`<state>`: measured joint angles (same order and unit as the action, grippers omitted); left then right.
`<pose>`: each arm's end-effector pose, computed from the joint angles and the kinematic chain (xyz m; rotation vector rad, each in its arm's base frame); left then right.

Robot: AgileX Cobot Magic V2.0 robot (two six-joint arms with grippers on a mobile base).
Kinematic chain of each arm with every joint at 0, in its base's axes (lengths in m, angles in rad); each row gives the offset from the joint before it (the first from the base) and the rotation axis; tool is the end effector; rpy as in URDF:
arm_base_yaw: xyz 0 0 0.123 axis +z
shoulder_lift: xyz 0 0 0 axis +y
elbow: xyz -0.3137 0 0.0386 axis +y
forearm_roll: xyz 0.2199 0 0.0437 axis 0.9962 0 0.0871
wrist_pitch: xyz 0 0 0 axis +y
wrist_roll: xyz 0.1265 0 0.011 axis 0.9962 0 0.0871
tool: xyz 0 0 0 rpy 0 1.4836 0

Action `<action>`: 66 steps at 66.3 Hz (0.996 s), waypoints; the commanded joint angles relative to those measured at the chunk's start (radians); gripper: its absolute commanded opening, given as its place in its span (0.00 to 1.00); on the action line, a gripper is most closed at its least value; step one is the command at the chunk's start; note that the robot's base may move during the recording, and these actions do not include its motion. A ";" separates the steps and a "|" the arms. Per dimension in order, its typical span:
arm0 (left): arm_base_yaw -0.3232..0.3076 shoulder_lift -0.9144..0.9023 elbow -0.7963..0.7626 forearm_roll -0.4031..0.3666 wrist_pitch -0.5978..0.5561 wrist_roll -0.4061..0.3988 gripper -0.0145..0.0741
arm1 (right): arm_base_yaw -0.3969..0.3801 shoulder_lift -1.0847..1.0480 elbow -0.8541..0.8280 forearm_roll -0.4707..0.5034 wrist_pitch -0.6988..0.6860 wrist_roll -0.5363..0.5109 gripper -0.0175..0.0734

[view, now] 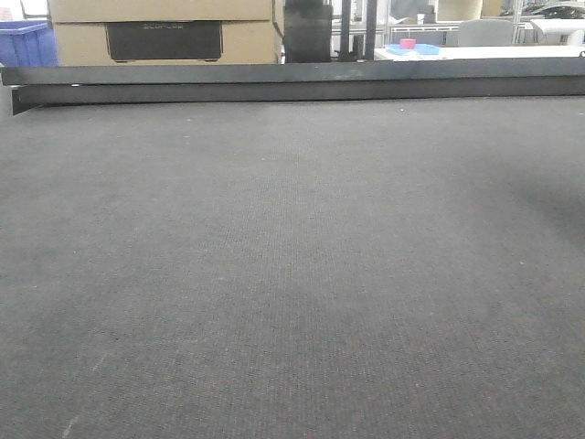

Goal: Place valve from conveyor to right shelf box

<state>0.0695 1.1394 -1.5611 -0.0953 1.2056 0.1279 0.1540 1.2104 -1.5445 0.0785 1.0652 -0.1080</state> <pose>0.1841 0.0015 0.4729 0.0746 2.2615 -0.0140 0.2163 0.0424 0.4676 -0.2852 2.1959 0.1225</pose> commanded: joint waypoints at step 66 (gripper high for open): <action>-0.007 -0.051 -0.009 -0.005 -0.238 -0.009 0.04 | 0.001 -0.069 -0.021 -0.011 -0.105 0.002 0.02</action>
<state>0.0695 1.0992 -1.5611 -0.0936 1.0208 0.1279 0.1540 1.1557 -1.5487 0.0785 1.0334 -0.1080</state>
